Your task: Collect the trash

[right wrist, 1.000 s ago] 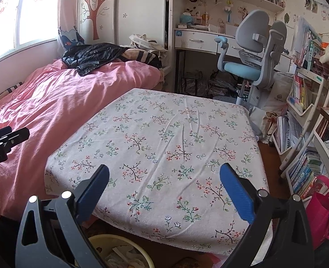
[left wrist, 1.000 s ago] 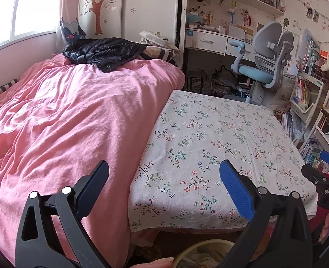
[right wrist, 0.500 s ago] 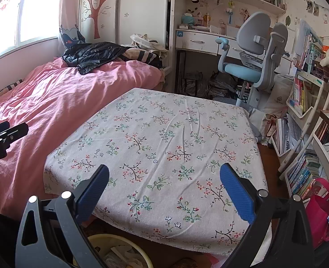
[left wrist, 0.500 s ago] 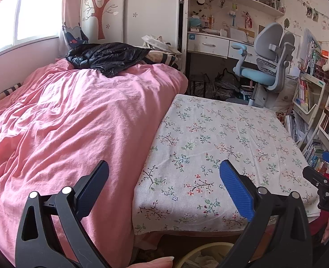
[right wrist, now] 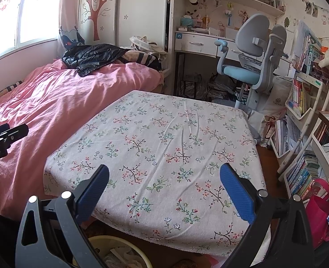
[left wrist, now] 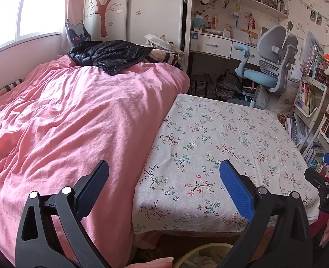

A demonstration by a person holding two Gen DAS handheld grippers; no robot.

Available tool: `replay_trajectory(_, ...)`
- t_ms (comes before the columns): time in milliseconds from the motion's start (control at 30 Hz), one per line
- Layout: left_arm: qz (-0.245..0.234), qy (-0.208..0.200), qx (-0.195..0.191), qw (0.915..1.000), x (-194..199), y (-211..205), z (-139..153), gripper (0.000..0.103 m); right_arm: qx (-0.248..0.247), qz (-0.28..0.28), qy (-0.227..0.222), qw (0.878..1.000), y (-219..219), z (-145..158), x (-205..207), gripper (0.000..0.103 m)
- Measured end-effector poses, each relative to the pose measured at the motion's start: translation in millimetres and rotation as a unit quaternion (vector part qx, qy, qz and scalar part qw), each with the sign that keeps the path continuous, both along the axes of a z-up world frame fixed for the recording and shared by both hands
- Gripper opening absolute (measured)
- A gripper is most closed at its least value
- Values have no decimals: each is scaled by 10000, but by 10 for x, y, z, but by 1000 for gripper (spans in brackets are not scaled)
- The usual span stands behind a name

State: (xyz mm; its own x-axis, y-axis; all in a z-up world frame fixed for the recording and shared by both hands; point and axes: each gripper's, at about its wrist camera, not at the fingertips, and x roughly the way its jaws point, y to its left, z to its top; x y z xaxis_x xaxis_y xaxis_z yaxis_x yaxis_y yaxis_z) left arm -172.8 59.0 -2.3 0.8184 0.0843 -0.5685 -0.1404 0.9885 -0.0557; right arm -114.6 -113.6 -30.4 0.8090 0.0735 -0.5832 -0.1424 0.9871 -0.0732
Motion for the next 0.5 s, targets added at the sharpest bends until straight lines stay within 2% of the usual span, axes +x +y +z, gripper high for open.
replay_trajectory(500, 9, -8, 1, 10000, 1, 7, -2, 96, -24, -6, -48, 10000, 12, 12, -2, 95)
